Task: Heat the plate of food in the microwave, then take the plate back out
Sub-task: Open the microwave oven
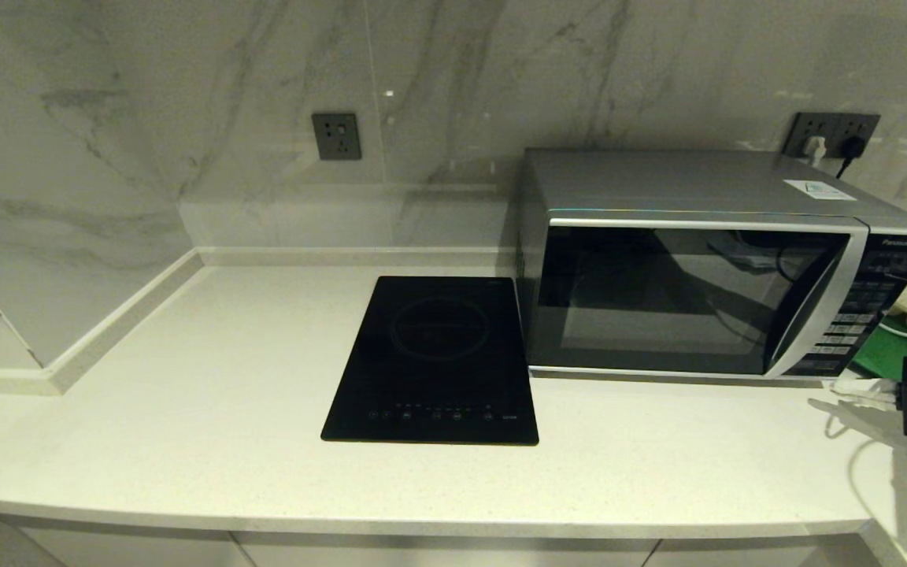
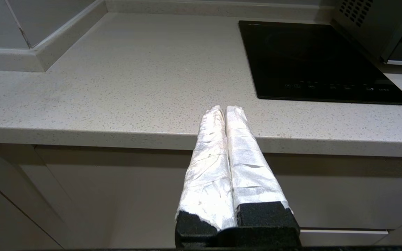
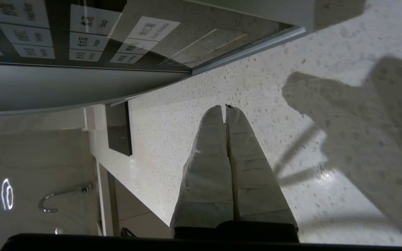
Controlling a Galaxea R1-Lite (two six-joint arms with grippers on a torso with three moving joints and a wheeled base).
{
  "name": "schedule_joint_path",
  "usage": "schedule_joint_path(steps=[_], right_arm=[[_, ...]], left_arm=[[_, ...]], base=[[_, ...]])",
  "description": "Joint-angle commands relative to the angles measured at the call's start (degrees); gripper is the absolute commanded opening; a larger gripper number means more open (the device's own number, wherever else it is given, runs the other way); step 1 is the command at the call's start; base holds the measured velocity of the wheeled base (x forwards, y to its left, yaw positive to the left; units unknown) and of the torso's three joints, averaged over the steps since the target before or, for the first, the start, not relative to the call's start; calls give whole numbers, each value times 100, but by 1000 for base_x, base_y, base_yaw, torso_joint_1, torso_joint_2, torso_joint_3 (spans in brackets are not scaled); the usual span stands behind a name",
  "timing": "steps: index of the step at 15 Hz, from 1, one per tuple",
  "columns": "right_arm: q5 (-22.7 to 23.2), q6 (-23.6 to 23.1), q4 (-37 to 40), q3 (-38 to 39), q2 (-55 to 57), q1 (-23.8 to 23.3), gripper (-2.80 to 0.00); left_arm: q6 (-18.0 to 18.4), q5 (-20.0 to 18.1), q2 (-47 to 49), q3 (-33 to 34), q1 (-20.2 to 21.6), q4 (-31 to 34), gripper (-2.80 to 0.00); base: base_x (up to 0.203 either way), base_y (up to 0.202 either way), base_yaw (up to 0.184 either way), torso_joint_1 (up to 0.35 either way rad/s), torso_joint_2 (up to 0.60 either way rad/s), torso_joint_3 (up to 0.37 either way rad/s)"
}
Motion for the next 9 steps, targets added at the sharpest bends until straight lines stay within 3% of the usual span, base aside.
schedule_joint_path(steps=[1,9], right_arm=[[153,0,18,-180,121,53,-280],[226,0,18,-750,502,40,-280]], left_arm=[[-3,2,0,1,2,-2,-280],[-3,2,0,1,2,-2,-280]], base=[[0,0,0,0,0,0],[0,0,0,0,0,0]])
